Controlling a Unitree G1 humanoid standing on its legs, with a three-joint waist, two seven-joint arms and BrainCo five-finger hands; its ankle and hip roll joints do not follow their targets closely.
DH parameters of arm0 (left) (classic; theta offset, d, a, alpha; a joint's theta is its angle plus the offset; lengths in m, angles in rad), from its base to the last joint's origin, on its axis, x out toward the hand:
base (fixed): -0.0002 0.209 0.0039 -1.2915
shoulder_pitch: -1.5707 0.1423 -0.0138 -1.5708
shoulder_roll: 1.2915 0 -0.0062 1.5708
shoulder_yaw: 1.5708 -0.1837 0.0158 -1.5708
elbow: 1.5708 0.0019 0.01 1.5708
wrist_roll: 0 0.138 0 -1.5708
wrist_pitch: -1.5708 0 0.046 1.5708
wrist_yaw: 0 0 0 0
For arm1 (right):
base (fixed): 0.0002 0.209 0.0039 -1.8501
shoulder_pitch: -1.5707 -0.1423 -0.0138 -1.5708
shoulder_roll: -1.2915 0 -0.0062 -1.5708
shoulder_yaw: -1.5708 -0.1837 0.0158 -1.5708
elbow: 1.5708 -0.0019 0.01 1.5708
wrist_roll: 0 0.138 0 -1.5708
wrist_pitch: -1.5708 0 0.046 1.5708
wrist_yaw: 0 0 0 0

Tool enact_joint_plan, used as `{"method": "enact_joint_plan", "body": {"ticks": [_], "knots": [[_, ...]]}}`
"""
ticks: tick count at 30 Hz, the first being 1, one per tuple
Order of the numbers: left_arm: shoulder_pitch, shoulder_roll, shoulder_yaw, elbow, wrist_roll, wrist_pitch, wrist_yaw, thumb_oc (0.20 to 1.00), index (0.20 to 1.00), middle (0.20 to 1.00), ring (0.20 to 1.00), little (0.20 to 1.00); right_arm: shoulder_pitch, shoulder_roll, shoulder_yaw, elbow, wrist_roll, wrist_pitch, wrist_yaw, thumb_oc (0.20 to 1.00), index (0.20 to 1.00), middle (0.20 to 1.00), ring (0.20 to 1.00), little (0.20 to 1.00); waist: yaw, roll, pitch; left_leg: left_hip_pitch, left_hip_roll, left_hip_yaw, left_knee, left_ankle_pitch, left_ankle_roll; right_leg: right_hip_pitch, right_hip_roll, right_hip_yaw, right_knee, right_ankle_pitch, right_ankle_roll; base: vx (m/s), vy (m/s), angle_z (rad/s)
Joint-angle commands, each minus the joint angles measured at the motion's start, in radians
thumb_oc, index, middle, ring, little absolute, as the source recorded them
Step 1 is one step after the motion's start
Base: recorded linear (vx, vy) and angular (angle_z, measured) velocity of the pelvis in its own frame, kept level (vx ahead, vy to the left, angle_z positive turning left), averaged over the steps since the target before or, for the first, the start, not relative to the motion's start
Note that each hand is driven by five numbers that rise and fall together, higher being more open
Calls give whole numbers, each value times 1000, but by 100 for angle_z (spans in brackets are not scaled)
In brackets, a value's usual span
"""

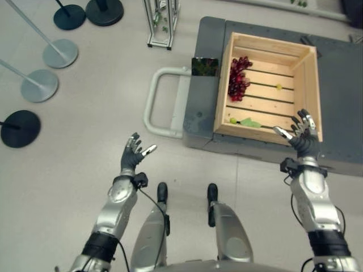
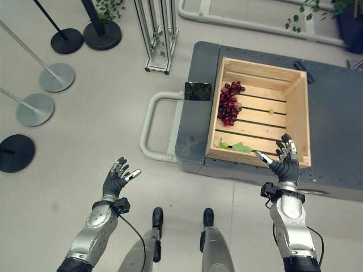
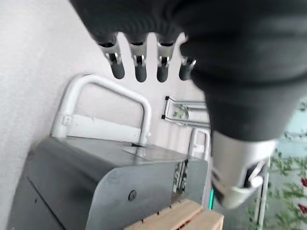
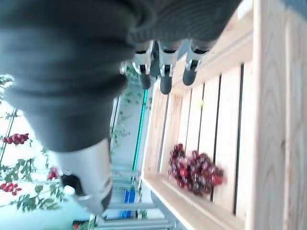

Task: Pick up the fruits from the basket on one side to the basket on the other side

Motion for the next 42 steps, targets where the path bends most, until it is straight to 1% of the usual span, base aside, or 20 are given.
{"method": "enact_joint_plan", "body": {"ticks": [1, 4, 6, 9, 10, 12, 14, 17, 20, 21, 22, 25, 26, 27, 29, 30, 33, 36, 39, 42], "knots": [[0, 34, 46, -69, 61, -26, -25, 1000, 1000, 1000, 1000, 1000, -12, -9, -30, -10, 29, -23, 0, 1000, 1000, 1000, 1000, 1000, 31, 4, -71, 10, 40, -1, 20, -77, 23, 20, -39, -22, 5, 56, 71, -248, -59, -9], [-1, 34, 45, -70, 62, -23, -25, 1000, 1000, 1000, 1000, 1000, -9, -6, -30, -2, 34, -25, 2, 1000, 1000, 1000, 1000, 1000, 41, 6, -81, 3, 57, 2, 9, -64, 17, 53, -53, -28, 9, 46, 69, -198, -77, -47], [-7, 40, 42, -67, 65, -18, -36, 1000, 1000, 1000, 1000, 1000, 15, 2, -45, 16, 41, -14, 16, 1000, 1000, 1000, 1000, 1000, 50, 13, -115, -15, 109, 8, -21, -29, -7, 95, -100, 15, 41, 66, 77, -224, -185, 13], [-3, 53, 51, -62, 69, -13, -41, 1000, 1000, 1000, 1000, 1000, 28, 8, -54, 22, 35, -3, 21, 1000, 1000, 1000, 1000, 1000, 60, -3, -142, -24, 141, 10, -11, -20, -35, 156, -139, 28, 4, 112, 97, -114, -238, -17], [6, 58, 60, -63, 71, -11, -43, 1000, 1000, 1000, 1000, 1000, 41, 18, -57, 19, 44, 2, 29, 1000, 1000, 1000, 1000, 1000, 67, -18, -166, -38, 176, 19, 1, -12, -60, 190, -166, 30, -24, 156, 123, -132, -353, -55], [9, 68, 67, -63, 73, -8, -41, 1000, 1000, 1000, 1000, 1000, 49, 16, -55, 14, 40, 9, 35, 1000, 1000, 1000, 1000, 1000, 72, -25, -177, -50, 205, 29, 22, -1, -82, 207, -185, 23, -24, 164, 138, -157, -385, -78], [9, 67, 75, -57, 73, -12, -39, 1000, 1000, 1000, 1000, 1000, 53, 7, -56, 3, 38, 14, 44, 1000, 1000, 1000, 1000, 1000, 75, -22, -173, -60, 242, 31, 47, 14, -105, 192, -165, 29, 15, 100, 148, -125, -283, -76], [11, 55, 86, -53, 58, -18, -39, 1000, 1000, 1000, 1000, 1000, 55, -13, -62, -13, 26, 20, 54, 1000, 1000, 1000, 1000, 1000, 76, 16, -163, -49, 289, 20, 64, 24, -121, 184, -145, 6, 86, -104, 128, -108, -286, -23], [53, -5, 108, -39, 5, -37, -24, 1000, 1000, 1000, 1000, 1000, 42, -62, -57, -44, -35, 30, 40, 1000, 1000, 1000, 1000, 1000, 60, 80, -150, -42, 359, 33, 78, 61, -162, 238, -154, -7, -54, -93, 126, -154, -383, -33], [53, -5, 108, -39, 5, -37, -24, 1000, 1000, 1000, 1000, 1000, 42, -62, -57, -45, -35, 30, 40, 1000, 1000, 1000, 1000, 1000, 60, 81, -149, -42, 360, 33, 78, 61, -162, 239, -153, -6, -54, -92, 125, -31, -318, -24], [73, -44, 113, -16, -40, -40, -5, 1000, 1000, 1000, 1000, 1000, 39, -91, -41, -54, -107, 43, 27, 1000, 1000, 1000, 1000, 1000, 65, 120, -146, -10, 378, 15, 35, 160, -186, 246, -126, -16, -74, -107, 109, -63, -307, -18], [76, -74, 98, 2, -37, -40, -7, 1000, 1000, 1000, 1000, 1000, 9, -138, -7, -37, -156, 58, 29, 1000, 1000, 1000, 1000, 1000, 65, 138, -124, -17, 310, -62, 42, 181, -173, 246, -92, -13, -98, -111, 69, -126, -397, -36], [80, -83, 96, 6, -45, -42, -11, 1000, 1000, 1000, 1000, 1000, -6, -138, 7, -27, -150, 61, 31, 1000, 1000, 1000, 1000, 1000, 56, 136, -119, -25, 244, -63, 127, 125, -153, 241, -87, -16, -120, -95, 57, -190, -468, 2], [86, -85, 94, 8, -42, -46, -13, 1000, 1000, 1000, 1000, 1000, -21, -146, 28, -26, -159, 63, 43, 1000, 1000, 1000, 1000, 1000, 48, 135, -121, -31, 160, -39, 190, 4, -103, 226, -81, -8, -122, -82, 42, -137, -422, 7], [87, -96, 84, 4, -45, -43, -19, 1000, 1000, 1000, 1000, 1000, -33, -140, 48, -12, -161, 70, 54, 1000, 1000, 1000, 1000, 1000, 53, 139, -126, -48, 63, -8, 237, -53, -74, 236, -59, -14, -171, -62, 25, -52, -373, -6], [86, -98, 81, 1, -37, -37, -27, 1000, 1000, 1000, 1000, 1000, -57, -133, 70, 9, -168, 69, 59, 1000, 1000, 1000, 1000, 1000, 65, 145, -128, -57, -27, -4, 252, -89, -39, 229, -25, -2, -173, -59, 5, -24, -263, -39], [85, -101, 77, -3, -34, -33, -30, 1000, 1000, 1000, 1000, 1000, -84, -122, 92, 31, -161, 66, 58, 1000, 1000, 1000, 1000, 1000, 76, 155, -134, -18, -63, -4, 191, -90, -3, 228, 15, 5, -162, -67, -3, 69, -141, -61], [63, -105, 64, 6, -30, -32, -25, 1000, 1000, 1000, 1000, 1000, -101, -120, 103, 40, -153, 62, 55, 1000, 1000, 1000, 1000, 1000, 75, 166, -145, -14, -46, -1, 27, -18, 0, 220, 49, -11, -153, -85, -7, 121, -93, -13], [19, -103, 49, 15, -14, -26, -19, 1000, 1000, 1000, 1000, 1000, -120, -130, 110, 44, -163, 59, 39, 1000, 1000, 1000, 1000, 1000, 82, 159, -137, -106, -8, 135, -25, 85, -29, 245, 85, -60, -141, -127, -25, 127, -91, 46], [6, -104, 43, 20, -5, -23, -23, 1000, 1000, 1000, 1000, 1000, -131, -123, 115, 48, -174, 60, 32, 1000, 1000, 1000, 1000, 1000, 91, 152, -137, -106, 6, 193, -43, 109, -28, 280, 113, -74, -140, -157, -32, 193, -82, 41]]}}
